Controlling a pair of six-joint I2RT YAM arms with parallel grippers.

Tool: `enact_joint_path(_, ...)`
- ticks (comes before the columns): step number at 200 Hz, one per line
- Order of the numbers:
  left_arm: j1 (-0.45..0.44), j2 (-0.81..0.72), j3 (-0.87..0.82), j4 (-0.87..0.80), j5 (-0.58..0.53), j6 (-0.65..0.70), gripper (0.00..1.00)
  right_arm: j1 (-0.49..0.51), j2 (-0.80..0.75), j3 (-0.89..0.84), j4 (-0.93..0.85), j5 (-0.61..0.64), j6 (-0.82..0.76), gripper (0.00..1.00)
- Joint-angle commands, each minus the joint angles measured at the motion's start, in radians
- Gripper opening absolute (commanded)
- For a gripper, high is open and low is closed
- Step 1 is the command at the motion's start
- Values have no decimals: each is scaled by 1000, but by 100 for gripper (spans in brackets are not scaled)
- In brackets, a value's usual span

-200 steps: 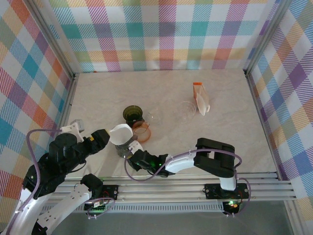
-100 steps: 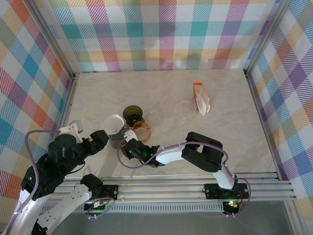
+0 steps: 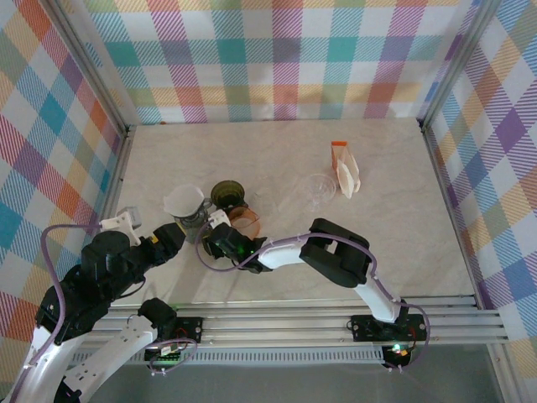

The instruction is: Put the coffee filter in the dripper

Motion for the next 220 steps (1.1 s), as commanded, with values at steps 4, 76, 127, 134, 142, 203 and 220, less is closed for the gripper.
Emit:
enact_joint_path(4, 10, -8, -7, -8, -7, -5, 75, 2, -25, -28, 19, -55, 4, 45)
enact_joint_path(76, 10, -14, -40, 3, -11, -10, 77, 68, -149, -160, 56, -57, 45, 56)
enact_joint_path(127, 10, -10, -35, 15, -6, 0, 82, 109, -389, -367, 36, -42, 123, 58)
enact_joint_path(134, 10, -10, -39, 21, -3, 1, 83, 108, -432, -398, 6, -25, 146, 58)
enact_joint_path(142, 10, -12, -47, 26, 0, 1, 85, 107, -489, -434, -39, 0, 163, 58)
enact_joint_path(203, 10, -25, -99, 52, 12, 1, 100, 2, -816, -470, -491, 58, 223, 61)
enact_joint_path(220, 10, -27, -105, 53, 14, 1, 100, -71, -883, -482, -534, 49, 225, 63)
